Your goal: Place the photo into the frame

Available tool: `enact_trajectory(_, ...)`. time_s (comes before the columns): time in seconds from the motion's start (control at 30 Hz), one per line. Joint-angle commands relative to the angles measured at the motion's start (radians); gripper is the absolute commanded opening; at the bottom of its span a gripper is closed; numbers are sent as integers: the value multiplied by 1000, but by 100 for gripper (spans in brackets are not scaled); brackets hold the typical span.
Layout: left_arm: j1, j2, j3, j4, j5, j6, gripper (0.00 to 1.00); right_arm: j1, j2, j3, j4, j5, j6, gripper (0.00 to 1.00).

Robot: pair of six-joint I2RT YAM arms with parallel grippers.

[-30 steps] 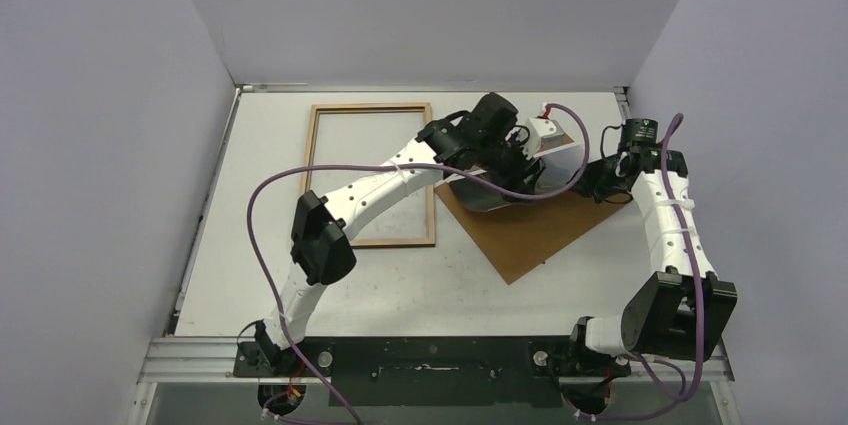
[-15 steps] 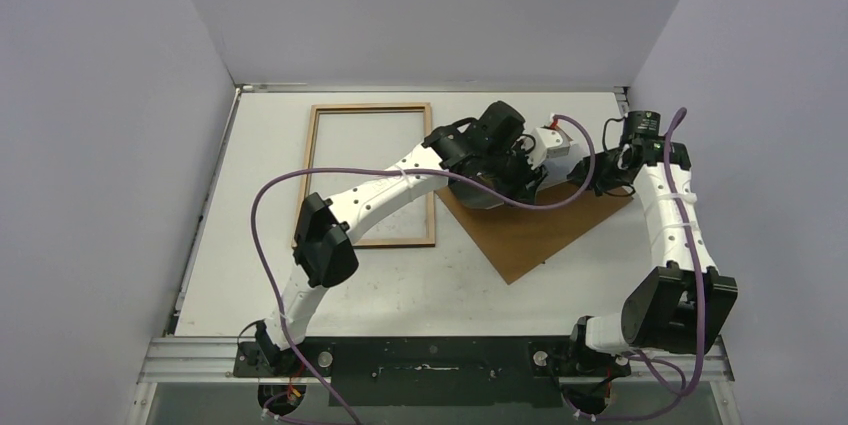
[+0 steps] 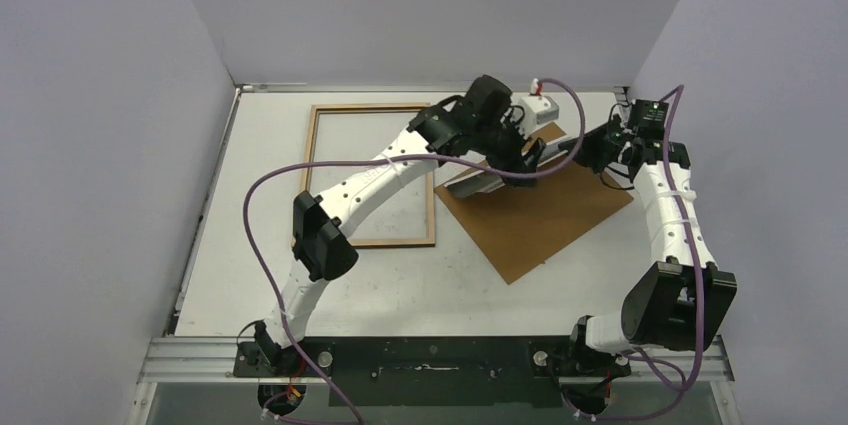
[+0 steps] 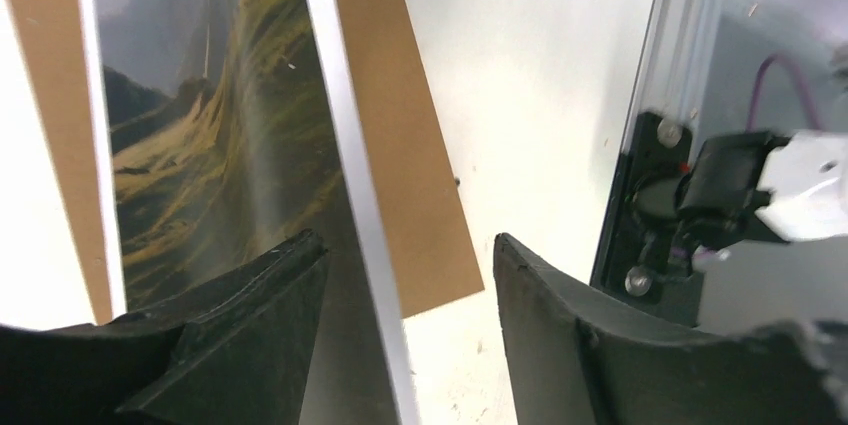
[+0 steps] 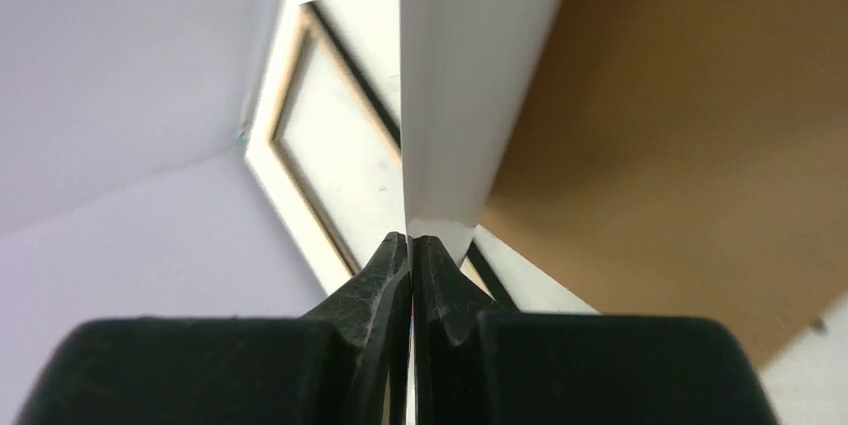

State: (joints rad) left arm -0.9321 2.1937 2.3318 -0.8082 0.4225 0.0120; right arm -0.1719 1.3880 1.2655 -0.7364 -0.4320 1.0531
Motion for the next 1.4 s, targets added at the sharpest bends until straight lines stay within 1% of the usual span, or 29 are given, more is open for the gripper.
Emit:
enact_trajectory(0.0,135,-89,83,76,147,-158,61,5,12,48,421,-318,-193,0)
enact_trajectory(0.07,169,-140,39,120,175,-195,62,38,44,170,309,-350,-360,0)
enact_trajectory(0.1,181,-160,23,129,177,-201,63,52,64,229,227,-346,-439,0)
enact_trajectory(0.17,204,-183,19,118,176,-207,63,75,101,321,92,-349,-555,0)
enact_trajectory(0.23,225,-197,20,97,151,-202,63,88,129,374,44,-374,-614,0)
enact_trajectory(0.43,314,-235,-21,51,-22,-235,63,144,172,507,-102,-454,-819,0)
enact_trajectory(0.63,400,-274,-85,18,-161,-240,64,212,186,556,-230,-531,-942,0)
enact_trajectory(0.7,421,-284,-116,13,-190,-241,64,225,190,563,-270,-521,-964,0)
enact_trajectory(0.83,465,-296,-171,27,-196,-260,63,250,205,602,-348,-510,-1023,0)
enact_trajectory(0.93,486,-292,-186,30,-176,-275,63,270,222,643,-396,-481,-1042,0)
enact_trajectory(1.03,495,-290,-183,35,-151,-284,63,277,244,681,-420,-426,-1021,0)
enact_trajectory(1.13,495,-290,-177,39,-138,-282,63,279,249,682,-384,-348,-934,0)
enact_trajectory(1.3,483,-305,-201,66,-73,-298,64,280,253,679,-304,-172,-684,0)
enact_trajectory(1.37,457,-314,-207,76,-81,-302,64,283,258,681,-274,-112,-586,0)
